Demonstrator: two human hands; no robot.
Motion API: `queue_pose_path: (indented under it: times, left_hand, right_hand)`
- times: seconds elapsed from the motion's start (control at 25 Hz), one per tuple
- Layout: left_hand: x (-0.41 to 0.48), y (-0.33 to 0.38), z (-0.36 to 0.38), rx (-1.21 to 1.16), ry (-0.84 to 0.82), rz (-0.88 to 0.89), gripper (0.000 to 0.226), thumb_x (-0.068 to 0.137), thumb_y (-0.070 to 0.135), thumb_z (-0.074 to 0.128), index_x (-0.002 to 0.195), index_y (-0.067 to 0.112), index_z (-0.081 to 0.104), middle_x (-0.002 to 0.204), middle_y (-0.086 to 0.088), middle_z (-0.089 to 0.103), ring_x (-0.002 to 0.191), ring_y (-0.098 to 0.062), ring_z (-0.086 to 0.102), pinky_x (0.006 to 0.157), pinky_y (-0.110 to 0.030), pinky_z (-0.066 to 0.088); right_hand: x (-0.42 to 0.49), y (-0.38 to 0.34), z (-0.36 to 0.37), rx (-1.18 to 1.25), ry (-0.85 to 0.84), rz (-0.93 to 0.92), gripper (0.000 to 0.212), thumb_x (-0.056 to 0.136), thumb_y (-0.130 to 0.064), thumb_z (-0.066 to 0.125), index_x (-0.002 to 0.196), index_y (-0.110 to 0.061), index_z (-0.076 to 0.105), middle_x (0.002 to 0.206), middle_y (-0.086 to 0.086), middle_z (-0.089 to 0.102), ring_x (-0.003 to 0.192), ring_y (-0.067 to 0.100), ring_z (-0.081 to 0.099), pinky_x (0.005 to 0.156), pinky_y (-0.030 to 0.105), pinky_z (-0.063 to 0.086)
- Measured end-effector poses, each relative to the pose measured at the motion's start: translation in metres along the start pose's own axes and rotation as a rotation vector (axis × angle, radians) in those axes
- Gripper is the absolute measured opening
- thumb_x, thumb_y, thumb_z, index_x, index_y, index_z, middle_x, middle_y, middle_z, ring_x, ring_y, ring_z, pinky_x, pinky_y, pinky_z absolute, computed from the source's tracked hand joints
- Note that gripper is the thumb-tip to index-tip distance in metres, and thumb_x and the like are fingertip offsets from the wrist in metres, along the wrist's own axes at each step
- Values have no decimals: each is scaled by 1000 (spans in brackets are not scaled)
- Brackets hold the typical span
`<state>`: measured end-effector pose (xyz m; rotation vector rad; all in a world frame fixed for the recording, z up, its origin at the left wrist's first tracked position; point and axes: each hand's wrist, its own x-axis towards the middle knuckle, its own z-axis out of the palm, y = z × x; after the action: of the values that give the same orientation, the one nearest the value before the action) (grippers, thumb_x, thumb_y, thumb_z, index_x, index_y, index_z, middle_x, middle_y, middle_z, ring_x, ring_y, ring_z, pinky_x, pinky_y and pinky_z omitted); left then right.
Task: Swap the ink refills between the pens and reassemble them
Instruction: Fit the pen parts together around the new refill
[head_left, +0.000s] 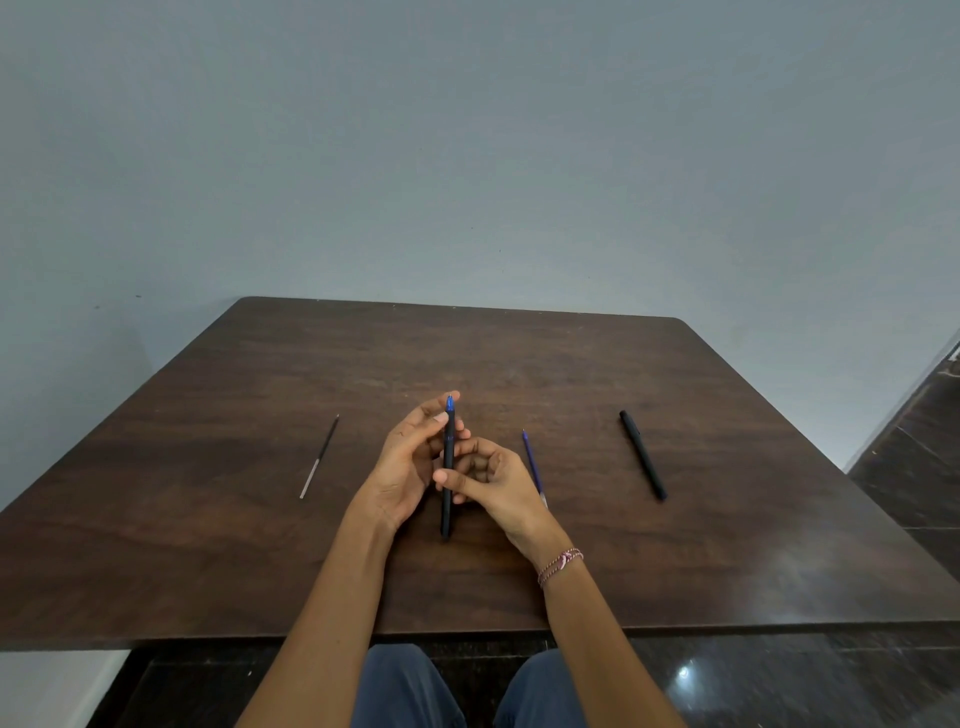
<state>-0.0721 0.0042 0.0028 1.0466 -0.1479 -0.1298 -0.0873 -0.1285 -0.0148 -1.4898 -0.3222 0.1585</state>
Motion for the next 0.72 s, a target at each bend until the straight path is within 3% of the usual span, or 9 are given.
queue_pose_path:
  times: [0.16,0.32,0.48,0.72]
  left_hand:
    - [-1,1,-2,-11,-26,0,36,93,5,35,115,13,61,84,-4,67,87,-17,63,86,-33,48]
    - [2,-1,-2,22,28,21,29,90,1,46,111,14,62,80,-1,67,81,-13,63,75,-25,53]
    - [2,-1,-3,13,59,68,34,71,5,64,103,15,65,79,3,67,77,-8,65,67,-20,55]
    - [2,-2,-3,10,104,110,32,69,12,65,101,15,67,80,6,69,78,-7,64,68,-19,54]
  right_hand:
    - [0,-1,1,4,-8,-4,26,77,-7,74,100,-9,63,89,8,69,77,14,64,63,19,53]
    - [-1,-1,1,11,6,-1,26,78,-6,73,101,-8,62,84,6,68,74,12,65,63,18,53]
    - [0,1,0,13,7,-6,25,78,-7,73,101,-10,62,79,6,66,72,14,63,62,19,53]
    - [0,0,0,-3,4,-2,23,78,-5,73,99,-8,62,79,5,66,71,9,64,61,18,53]
